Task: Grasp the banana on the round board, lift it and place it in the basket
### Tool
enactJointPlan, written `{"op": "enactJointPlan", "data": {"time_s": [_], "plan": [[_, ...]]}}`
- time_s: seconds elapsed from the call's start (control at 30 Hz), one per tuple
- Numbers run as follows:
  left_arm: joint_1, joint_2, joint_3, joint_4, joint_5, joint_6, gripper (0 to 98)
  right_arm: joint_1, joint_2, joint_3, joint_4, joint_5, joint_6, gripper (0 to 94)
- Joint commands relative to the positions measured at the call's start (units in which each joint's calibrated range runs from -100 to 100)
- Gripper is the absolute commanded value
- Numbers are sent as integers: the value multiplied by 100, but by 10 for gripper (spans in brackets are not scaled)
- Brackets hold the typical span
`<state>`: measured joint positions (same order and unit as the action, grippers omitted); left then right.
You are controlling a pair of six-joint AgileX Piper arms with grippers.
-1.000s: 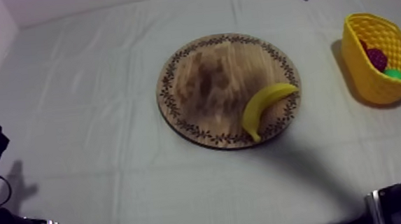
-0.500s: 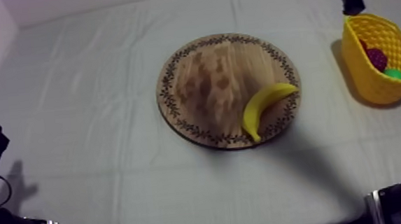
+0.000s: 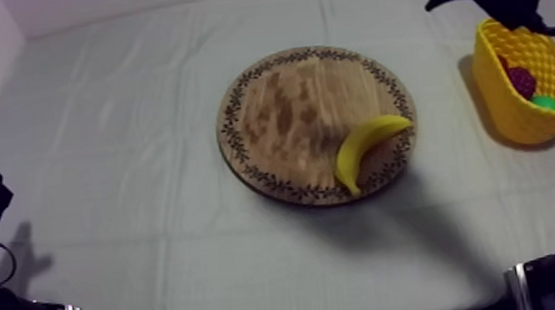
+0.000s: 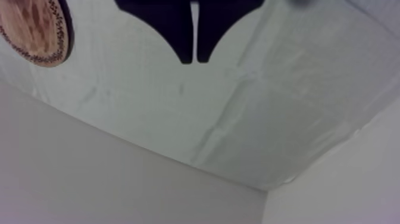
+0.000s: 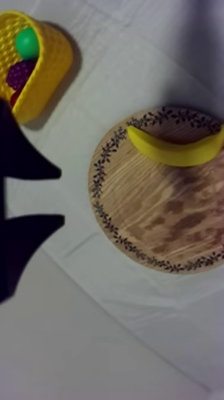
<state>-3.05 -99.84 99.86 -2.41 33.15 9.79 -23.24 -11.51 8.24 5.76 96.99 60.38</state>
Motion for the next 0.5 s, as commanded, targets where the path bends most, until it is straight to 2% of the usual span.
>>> {"op": "enactJointPlan", "data": {"time_s": [0.0,0.1,0.2,0.33,0.47], "plan": [[-2,2,3,-1,-1,1,1,-26,-6,-5,78,17,-60,481],[-2,2,3,-1,-1,1,1,-72,-10,-37,140,18,-99,608],[-2,2,3,-1,-1,1,1,-119,-2,-54,160,16,-169,675],[-2,2,3,-1,-1,1,1,-174,63,16,115,-4,-314,716],[-2,2,3,-1,-1,1,1,-243,199,261,61,-53,-444,693]]}}
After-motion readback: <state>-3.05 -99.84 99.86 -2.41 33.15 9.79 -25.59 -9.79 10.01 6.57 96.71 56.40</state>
